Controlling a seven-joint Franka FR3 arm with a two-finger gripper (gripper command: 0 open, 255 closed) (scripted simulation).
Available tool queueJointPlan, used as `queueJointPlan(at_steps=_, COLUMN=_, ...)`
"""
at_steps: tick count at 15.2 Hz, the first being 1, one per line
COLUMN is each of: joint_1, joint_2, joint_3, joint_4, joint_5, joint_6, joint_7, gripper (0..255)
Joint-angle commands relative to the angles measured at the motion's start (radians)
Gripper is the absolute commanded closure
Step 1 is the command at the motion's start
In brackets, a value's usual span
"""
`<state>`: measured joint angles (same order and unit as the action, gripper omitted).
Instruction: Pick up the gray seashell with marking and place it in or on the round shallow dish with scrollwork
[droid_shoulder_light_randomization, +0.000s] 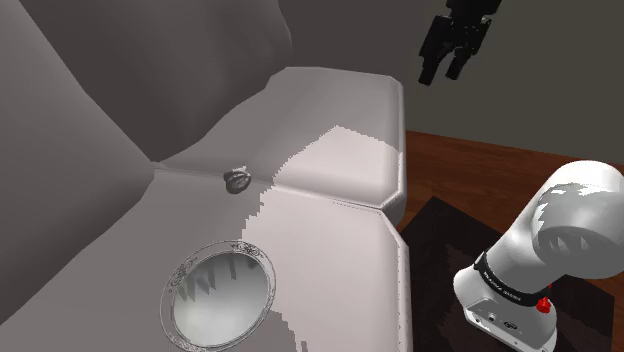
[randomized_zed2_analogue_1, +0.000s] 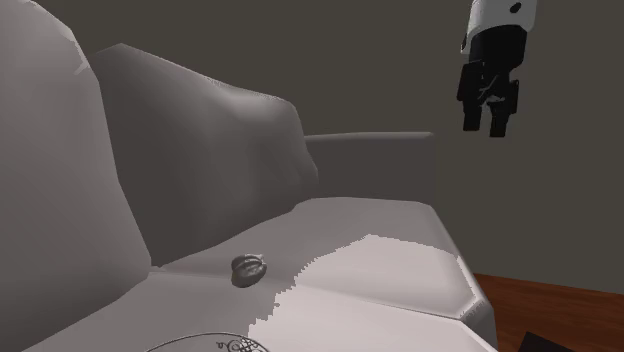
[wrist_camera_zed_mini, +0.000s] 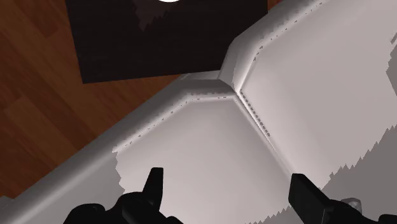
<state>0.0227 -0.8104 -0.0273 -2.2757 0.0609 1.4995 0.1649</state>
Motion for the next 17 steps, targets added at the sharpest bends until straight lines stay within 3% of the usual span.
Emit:
queueJointPlan(at_steps=1, joint_1=0.000, joint_2=0.000, joint_3=0.000, joint_4=0.000, joint_5=0.000, joint_6=0.000, joint_7=0.000, gripper=0)
queueJointPlan(at_steps=9, joint_1=0.030, joint_2=0.179, joint_3=0.133, joint_4=-0.006, joint_5=0.065, joint_6=0.188, joint_7=0.135, gripper=0)
queueJointPlan(at_steps=17, joint_1=0.048, joint_2=0.420, joint_3=0.255, joint_4=0.073, joint_5=0.078, joint_6=0.354, joint_7=0.272, gripper=0)
